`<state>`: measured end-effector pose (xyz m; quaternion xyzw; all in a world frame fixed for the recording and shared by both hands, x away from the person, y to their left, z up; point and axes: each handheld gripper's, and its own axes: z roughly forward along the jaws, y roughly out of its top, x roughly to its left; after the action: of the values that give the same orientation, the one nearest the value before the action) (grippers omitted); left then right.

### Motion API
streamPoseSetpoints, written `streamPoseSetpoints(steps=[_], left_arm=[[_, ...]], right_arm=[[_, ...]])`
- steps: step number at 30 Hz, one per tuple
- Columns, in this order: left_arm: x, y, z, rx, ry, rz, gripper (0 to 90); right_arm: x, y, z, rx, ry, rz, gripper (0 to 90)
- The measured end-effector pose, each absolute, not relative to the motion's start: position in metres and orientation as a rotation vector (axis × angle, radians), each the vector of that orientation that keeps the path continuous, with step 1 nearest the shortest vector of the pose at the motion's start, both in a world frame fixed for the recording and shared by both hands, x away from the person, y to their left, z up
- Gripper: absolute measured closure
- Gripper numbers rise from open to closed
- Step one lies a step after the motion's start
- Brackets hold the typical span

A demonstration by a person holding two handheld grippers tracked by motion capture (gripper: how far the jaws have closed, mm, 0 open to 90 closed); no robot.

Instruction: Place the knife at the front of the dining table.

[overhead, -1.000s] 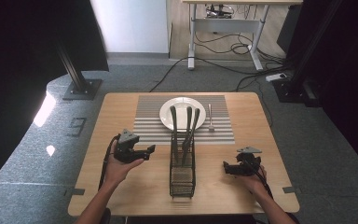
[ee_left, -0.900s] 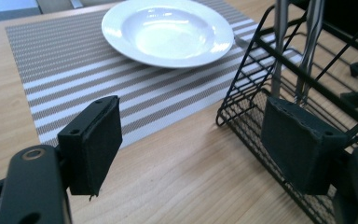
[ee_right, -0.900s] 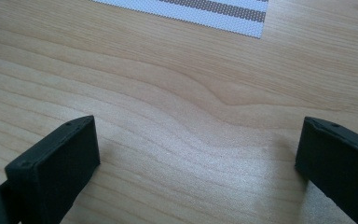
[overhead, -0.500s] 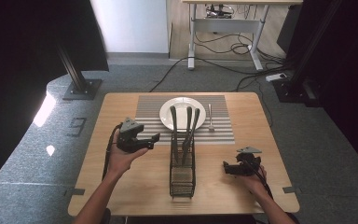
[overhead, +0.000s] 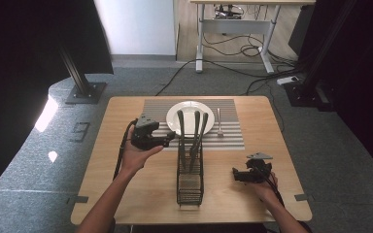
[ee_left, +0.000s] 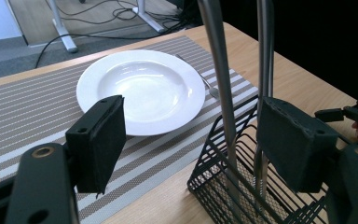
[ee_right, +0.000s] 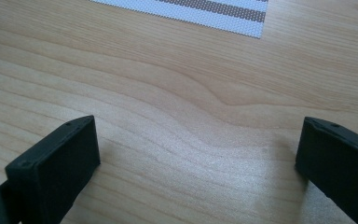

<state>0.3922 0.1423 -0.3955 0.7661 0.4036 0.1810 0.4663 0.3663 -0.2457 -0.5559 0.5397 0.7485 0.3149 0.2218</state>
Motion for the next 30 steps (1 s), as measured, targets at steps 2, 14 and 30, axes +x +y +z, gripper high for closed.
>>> streamPoseSetpoints(steps=[2,14,30], left_arm=[[0.395,0.138,-0.393,1.881,0.989,0.439,25.1],[0.405,0.122,-0.387,1.897,0.974,0.443,25.6],[0.42,0.105,-0.395,1.92,0.975,0.438,35.4]], right_arm=[[0.367,-0.246,-0.556,1.485,2.071,0.871,0.0],[0.367,-0.246,-0.556,1.484,2.069,0.872,0.0],[0.367,-0.245,-0.556,1.482,2.066,0.873,0.0]])
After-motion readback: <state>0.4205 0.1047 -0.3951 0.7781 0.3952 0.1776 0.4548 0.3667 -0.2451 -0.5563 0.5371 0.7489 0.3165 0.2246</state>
